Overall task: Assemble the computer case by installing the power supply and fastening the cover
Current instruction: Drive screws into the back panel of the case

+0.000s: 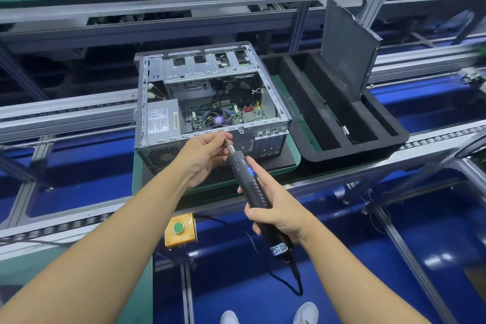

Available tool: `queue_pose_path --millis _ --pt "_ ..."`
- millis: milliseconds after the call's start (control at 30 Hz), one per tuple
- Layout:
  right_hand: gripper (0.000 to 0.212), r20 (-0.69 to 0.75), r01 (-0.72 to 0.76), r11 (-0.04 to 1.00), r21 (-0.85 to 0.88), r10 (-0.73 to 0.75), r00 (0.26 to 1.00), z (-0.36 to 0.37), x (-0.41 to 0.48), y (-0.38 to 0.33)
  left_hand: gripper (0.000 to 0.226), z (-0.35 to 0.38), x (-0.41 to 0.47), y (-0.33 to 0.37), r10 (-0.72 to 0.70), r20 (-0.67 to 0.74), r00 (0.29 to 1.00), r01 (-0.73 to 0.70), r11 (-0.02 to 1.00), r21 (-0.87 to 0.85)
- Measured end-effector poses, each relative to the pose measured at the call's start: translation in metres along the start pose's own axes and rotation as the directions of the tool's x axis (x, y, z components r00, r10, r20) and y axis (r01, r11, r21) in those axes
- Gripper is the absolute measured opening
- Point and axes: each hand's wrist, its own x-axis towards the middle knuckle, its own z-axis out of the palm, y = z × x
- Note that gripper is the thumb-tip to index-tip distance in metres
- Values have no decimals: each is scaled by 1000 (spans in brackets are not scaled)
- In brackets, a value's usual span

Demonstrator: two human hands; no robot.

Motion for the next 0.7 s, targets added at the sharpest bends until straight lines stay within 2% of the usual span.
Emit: queue_pose_path --millis 167,233,267,300,333,367,400,433,500,533,567,633,700 --pt "100 -36 0 1000 18 1 999 2 1 4 18 4 2 2 -52 17 999 51 997 61" --pt "101 -54 3 999 40 -1 999 1 1 5 19 5 1 11 -91 -5 996 89 962 257" --pt "101 -59 4 999 47 -1 998 -1 1 5 23 4 1 19 -63 -55 996 81 890 448" --pt "101 -64 6 999 52 -2 998 -2 1 6 31 0 3 26 35 -114 993 49 752 658" --pt "101 -69 7 998 55 -3 998 -5 1 7 38 -4 6 33 205 -142 968 1 566 824" --pt "101 -73 5 999 54 -2 997 -7 0 8 41 -6 7 41 398 -111 911 -53 378 924" --pt "101 -75 2 999 51 2 997 -8 0 10 39 -8 9 48 526 -29 850 -97 211 973" --pt "100 -76 -3 999 50 7 997 -9 -1 12 37 -11 12 54 561 65 825 -113 51 992" --pt "99 -74 -12 999 51 16 997 -10 -1 16 57 -17 22 58 402 166 901 -67 -249 966" --pt "99 -72 -16 999 50 19 997 -10 -1 18 71 -21 28 58 297 147 943 -43 -329 943" --pt "99 -71 -20 999 48 23 997 -9 -1 19 77 -24 33 57 222 107 969 -25 -340 940" --pt "99 -66 -26 999 41 28 997 -8 0 21 73 -29 39 55 144 61 988 -17 -284 959" --pt "99 -67 -28 999 38 31 997 -7 1 21 59 -30 44 49 110 85 990 -55 -255 965"
